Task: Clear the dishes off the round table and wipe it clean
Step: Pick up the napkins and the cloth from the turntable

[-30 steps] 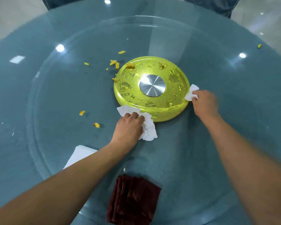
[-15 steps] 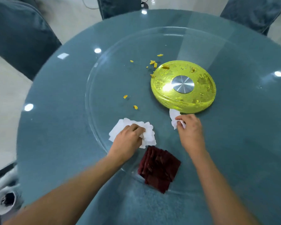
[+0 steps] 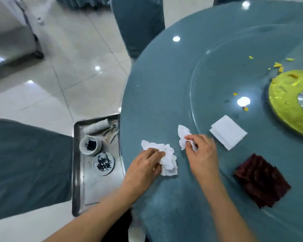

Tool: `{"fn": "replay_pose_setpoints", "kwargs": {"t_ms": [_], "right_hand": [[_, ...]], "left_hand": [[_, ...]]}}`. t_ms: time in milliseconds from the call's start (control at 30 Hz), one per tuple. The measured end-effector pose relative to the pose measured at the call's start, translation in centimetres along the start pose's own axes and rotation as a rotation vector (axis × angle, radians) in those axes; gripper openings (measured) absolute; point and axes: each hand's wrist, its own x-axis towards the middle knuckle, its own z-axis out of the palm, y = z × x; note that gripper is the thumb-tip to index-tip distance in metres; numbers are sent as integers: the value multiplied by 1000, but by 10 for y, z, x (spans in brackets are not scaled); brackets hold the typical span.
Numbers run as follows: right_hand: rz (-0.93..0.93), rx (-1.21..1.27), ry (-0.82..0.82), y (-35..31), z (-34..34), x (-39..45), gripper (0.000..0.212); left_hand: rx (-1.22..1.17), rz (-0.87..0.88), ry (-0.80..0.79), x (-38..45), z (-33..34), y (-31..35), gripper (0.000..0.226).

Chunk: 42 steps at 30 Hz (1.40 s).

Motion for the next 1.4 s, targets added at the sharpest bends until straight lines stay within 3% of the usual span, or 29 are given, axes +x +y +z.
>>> {"fn": "replay_pose_setpoints", "kwargs": {"t_ms": [167, 367, 567, 800, 900, 1000, 1100, 1200, 1400], "right_hand": [[-62, 115, -207, -84, 93, -42, 19], [-64, 110, -459, -139, 205, -90, 16], [10, -13, -725, -128, 312, -121, 25], [88, -203, -972, -84, 433, -128, 26], [76, -295, -1101, -72, 474, -136, 29], [82, -324, -1209, -67, 490, -141, 36], [87, -323, -1205, -69, 486, -142, 44], [84, -316, -1118, -77, 465, -136, 48], [-68, -215, -756, -120, 381, -109, 45]], "left_hand": [[7, -205, 63, -72, -35, -84, 45], [32, -443, -15, -147, -43, -186, 42], [0, -697, -78, -185, -12, -294, 31], [0, -822, -113, -180, 52, -408, 33], [32, -896, -141, -176, 77, -438, 43], [35, -914, -293, -176, 91, -453, 63], [51, -917, -398, -175, 85, -451, 71], [109, -880, -403, -170, 64, -435, 67], [174, -626, -259, -140, 0, -364, 52]]}}
